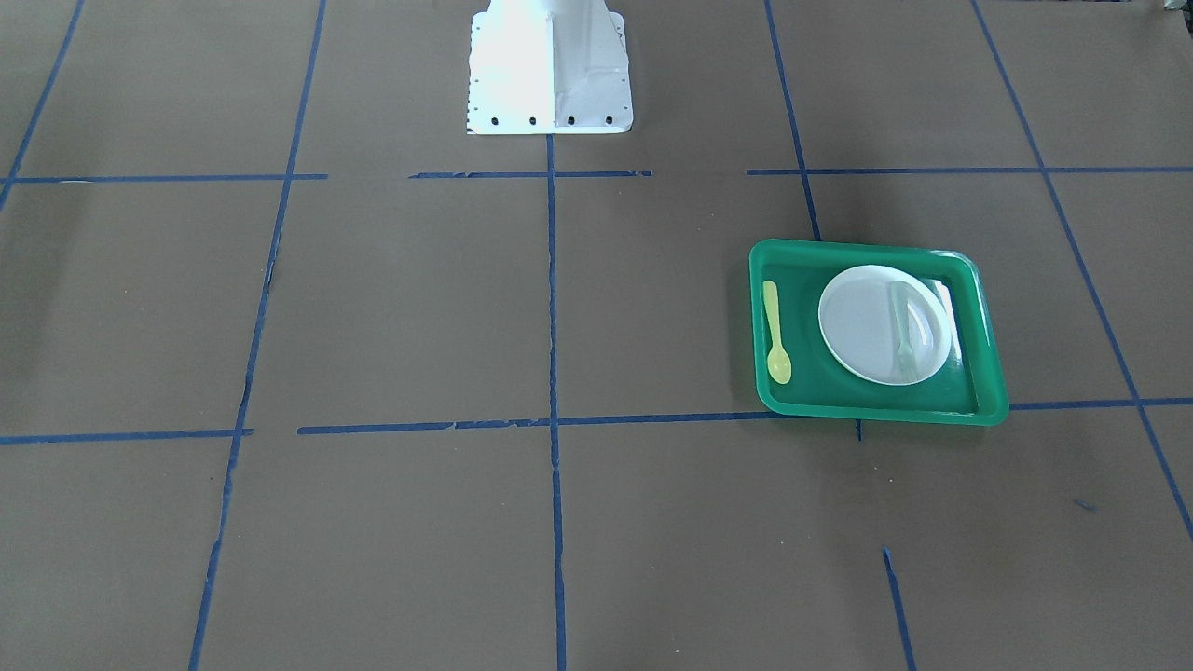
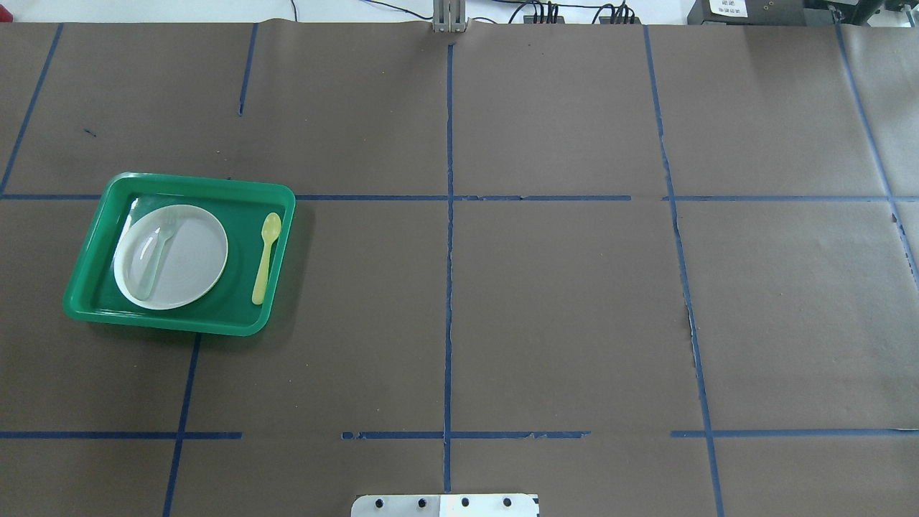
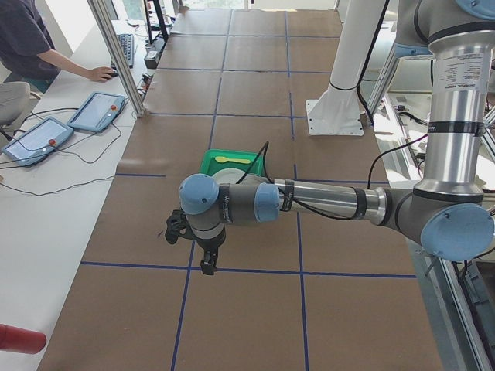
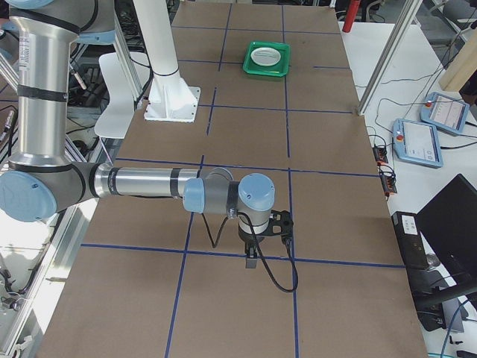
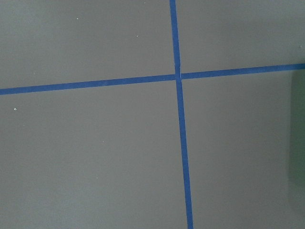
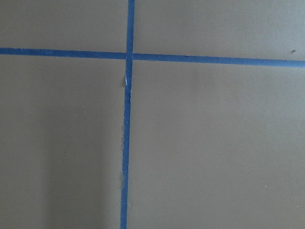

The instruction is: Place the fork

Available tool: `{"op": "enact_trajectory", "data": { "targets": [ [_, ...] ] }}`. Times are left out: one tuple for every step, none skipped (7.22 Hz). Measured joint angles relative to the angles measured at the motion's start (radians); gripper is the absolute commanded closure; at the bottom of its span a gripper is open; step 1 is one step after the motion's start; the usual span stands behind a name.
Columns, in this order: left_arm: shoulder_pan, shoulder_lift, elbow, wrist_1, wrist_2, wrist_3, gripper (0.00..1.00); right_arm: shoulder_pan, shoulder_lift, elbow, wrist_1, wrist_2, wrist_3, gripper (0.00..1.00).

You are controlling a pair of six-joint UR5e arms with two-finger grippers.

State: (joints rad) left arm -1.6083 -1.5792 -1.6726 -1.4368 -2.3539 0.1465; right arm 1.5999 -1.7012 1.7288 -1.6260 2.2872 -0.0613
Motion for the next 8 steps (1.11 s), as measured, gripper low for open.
{"op": "enact_trajectory", "data": {
  "targets": [
    [0.007,-0.011,-0.007,-0.009,-0.003,-0.011,0.00,0.000,0.000,0.000,0.000,0.000,0.000,0.00],
    [0.032,-0.018,-0.018,-0.035,-0.004,-0.042,0.00,0.000,0.000,0.000,0.000,0.000,0.001,0.00],
    [0.080,-0.021,-0.037,-0.068,-0.004,-0.113,0.00,0.000,0.000,0.000,0.000,0.000,0.001,0.00],
    [0.150,-0.024,-0.060,-0.115,-0.001,-0.219,0.00,0.000,0.000,0.000,0.000,0.000,0.001,0.00],
    [0.231,-0.026,-0.075,-0.189,0.003,-0.341,0.00,0.000,0.000,0.000,0.000,0.000,0.001,0.00],
    [0.322,-0.026,-0.078,-0.293,0.016,-0.470,0.00,0.000,0.000,0.000,0.000,0.000,0.000,0.00],
    [0.408,-0.026,-0.073,-0.408,0.055,-0.598,0.00,0.000,0.000,0.000,0.000,0.000,0.000,0.00],
    [0.489,-0.026,-0.064,-0.510,0.105,-0.713,0.00,0.000,0.000,0.000,0.000,0.000,0.000,0.00]
  ]
}}
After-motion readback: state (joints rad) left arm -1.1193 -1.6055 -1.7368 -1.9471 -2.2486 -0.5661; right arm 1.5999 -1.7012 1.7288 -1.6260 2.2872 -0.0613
